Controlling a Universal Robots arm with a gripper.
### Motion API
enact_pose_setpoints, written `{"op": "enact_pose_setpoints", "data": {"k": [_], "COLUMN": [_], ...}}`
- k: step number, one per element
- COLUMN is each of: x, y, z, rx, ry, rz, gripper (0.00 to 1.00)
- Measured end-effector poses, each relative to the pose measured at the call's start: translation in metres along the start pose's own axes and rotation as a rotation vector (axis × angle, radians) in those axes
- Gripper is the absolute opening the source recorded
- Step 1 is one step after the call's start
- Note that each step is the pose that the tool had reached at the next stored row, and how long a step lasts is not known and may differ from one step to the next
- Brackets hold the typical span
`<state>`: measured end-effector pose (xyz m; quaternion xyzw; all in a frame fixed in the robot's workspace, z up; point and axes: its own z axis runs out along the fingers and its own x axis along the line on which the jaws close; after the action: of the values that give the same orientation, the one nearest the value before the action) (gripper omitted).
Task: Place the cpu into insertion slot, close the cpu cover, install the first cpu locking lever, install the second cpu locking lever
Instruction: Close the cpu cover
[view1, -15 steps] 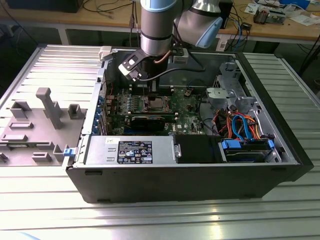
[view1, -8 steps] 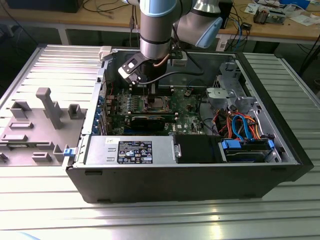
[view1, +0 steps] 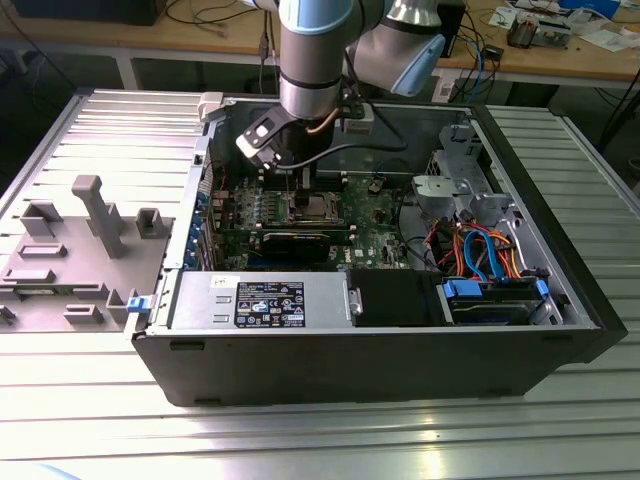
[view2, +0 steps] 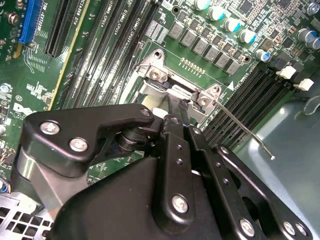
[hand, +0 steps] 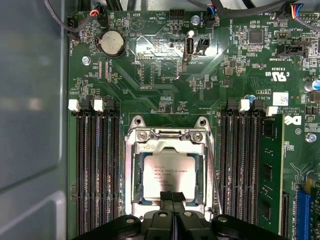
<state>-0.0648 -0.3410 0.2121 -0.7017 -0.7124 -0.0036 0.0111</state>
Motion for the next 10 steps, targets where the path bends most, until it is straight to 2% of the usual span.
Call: {"op": "enact_pose_setpoints", "data": {"k": [10], "x": [-0.0001], "y": [-0.0009], "z": [0.0054], "rx": [0.0002], "ry": [-0.0001], "rz": [0.000], "gripper": [0.11]}}
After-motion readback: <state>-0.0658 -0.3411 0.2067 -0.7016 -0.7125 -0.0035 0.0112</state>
